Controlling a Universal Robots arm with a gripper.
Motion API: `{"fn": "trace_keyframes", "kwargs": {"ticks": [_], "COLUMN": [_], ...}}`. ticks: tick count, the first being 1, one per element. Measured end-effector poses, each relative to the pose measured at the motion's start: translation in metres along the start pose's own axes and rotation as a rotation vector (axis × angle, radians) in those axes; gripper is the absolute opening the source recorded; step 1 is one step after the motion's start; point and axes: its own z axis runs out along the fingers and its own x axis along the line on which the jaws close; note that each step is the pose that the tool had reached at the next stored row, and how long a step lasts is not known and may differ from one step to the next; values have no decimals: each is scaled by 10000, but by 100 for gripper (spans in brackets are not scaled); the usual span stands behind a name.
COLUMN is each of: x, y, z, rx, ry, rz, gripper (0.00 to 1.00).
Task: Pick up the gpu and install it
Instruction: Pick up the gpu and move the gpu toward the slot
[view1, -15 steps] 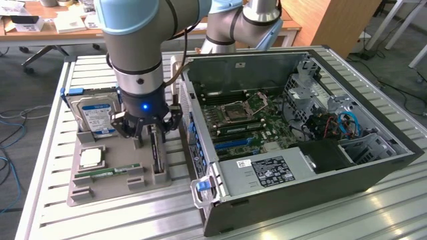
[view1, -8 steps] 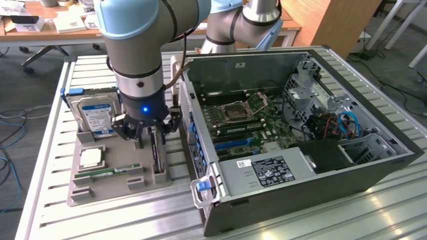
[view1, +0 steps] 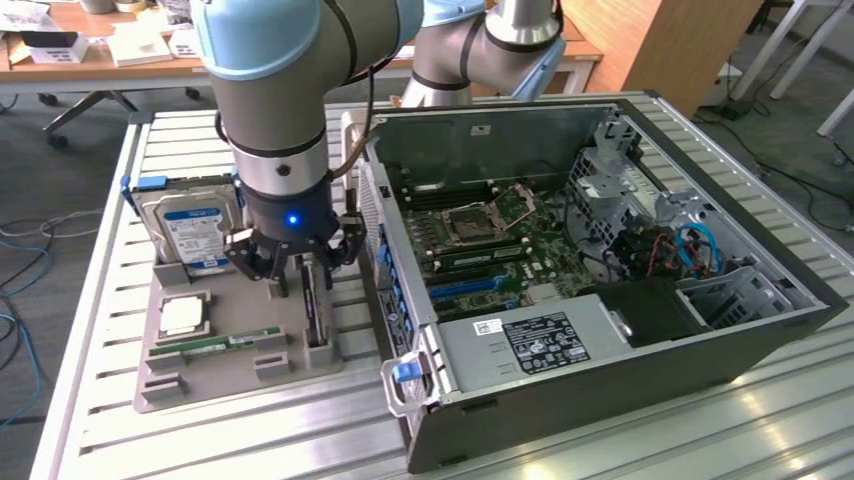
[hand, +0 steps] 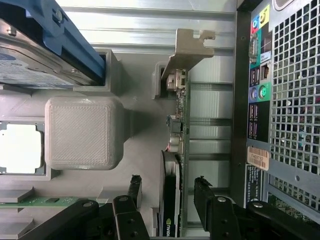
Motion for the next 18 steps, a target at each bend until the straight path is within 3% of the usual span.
{"fn": "trace_keyframes", "kwargs": {"ticks": [18], "x": [-7], "y": [-27], "z": [-1], "rx": [15], "ry": [-1], "rz": [19], "gripper": [55]}}
